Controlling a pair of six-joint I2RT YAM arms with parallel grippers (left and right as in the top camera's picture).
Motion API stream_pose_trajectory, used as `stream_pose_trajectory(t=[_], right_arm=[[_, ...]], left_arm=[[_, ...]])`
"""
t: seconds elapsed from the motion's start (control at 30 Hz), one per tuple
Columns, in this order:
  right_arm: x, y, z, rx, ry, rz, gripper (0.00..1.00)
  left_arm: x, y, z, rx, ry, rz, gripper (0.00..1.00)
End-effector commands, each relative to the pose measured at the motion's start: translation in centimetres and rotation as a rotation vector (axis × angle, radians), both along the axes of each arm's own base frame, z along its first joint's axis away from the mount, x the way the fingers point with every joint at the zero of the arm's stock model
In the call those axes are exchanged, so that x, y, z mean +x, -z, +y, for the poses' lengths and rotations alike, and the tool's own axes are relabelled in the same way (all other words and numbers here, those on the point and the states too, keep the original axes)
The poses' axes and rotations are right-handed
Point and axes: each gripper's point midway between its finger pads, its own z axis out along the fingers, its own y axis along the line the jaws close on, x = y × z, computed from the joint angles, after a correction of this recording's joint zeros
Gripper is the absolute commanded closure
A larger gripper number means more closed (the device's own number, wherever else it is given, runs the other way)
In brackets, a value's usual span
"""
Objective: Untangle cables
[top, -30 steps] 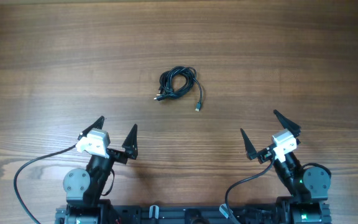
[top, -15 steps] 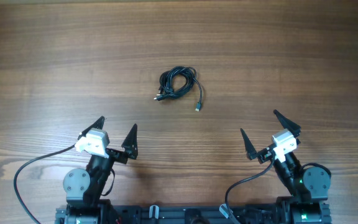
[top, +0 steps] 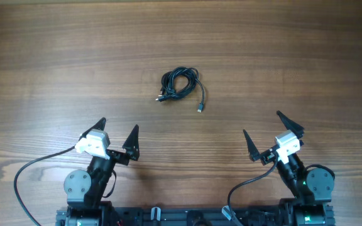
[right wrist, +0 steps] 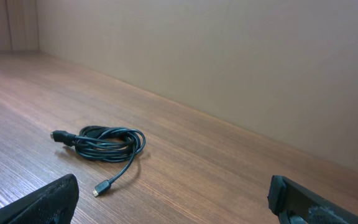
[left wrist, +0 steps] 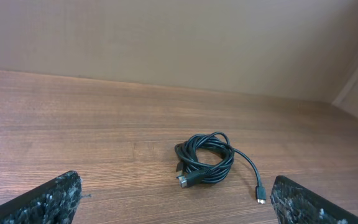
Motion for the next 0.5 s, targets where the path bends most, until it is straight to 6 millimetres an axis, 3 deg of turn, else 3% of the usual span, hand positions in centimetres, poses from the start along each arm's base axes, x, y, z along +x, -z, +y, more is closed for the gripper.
stream_pose_trajectory(t=[0.0,0.23,0.47], right_arm=[[-0.2,-0.3,0.2,0.013,-0.013,-0.01,0.0],[-0.2,-0.3,0.2,0.013,-0.013,-0.01,0.0],[-0.2,-0.3,0.2,0.013,-0.013,-0.01,0.0]], left_arm=[[0.1,0.0,0.3,-0.005,-0.016,-0.003,0.0],[0.3,-1.5,0.3,-0.005,-0.016,0.02,0.0],[2.9,-5.5,-0.5,-0.008,0.029,0.127,0.0]])
